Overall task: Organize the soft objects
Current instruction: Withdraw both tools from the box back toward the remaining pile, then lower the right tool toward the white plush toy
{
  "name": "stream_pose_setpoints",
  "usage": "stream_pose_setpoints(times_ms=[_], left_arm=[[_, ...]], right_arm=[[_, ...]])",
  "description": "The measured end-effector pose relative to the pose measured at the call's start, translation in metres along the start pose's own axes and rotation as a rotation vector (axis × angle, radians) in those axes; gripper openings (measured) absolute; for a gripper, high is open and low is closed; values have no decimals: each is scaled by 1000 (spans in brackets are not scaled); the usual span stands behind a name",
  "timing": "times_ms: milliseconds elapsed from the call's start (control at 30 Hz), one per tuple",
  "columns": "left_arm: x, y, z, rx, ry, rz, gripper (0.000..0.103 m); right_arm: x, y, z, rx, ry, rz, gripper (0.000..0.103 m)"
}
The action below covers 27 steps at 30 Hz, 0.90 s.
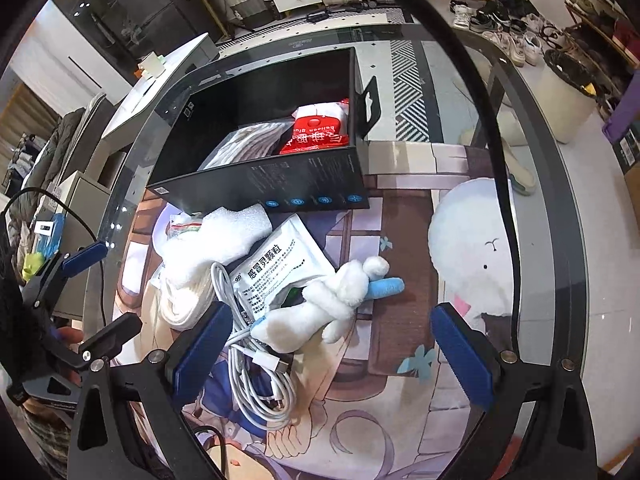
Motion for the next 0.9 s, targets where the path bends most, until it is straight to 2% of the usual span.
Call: stream_pose_setpoints(times_ms=[133,300,367,567,700,733,800,900], left_arm=[[-3,0,1,1,-7,2,103],[-9,0,1,4,-10,12,103],[-11,0,-1,0,-11,15,103],[-16,-2,-1,-1,-4,22,103],[-20,-4,1,11,-2,23,103],[-21,-4,2,14,-4,23,103],[-23,-4,2,15,-8,21,103],[-27,-4,1,12,-12,25,102]], right_arm=[[4,4,-9,-118,25,28,102],[-5,3,-12,-267,54,149,101],[-8,1,-8,-292,51,176,97],[-21,-1,-5,-376,83,269,97],[-27,0,-10,-407,78,272,97],[-28,0,-11,-410,78,275,95],[-32,1,-14,-410,71,279,84],[-40,0,-16,-424,52,301,83]])
Point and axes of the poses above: each gripper's, at about its wrist camera, not at the fingertips, and x roughly against the way its jaws point, z to its left, y to its top, the point moved 1 cm from there along -x, roughly the way its jaws point, and after that the axes turned 14 degrees about -y, right-handed, at the moved point
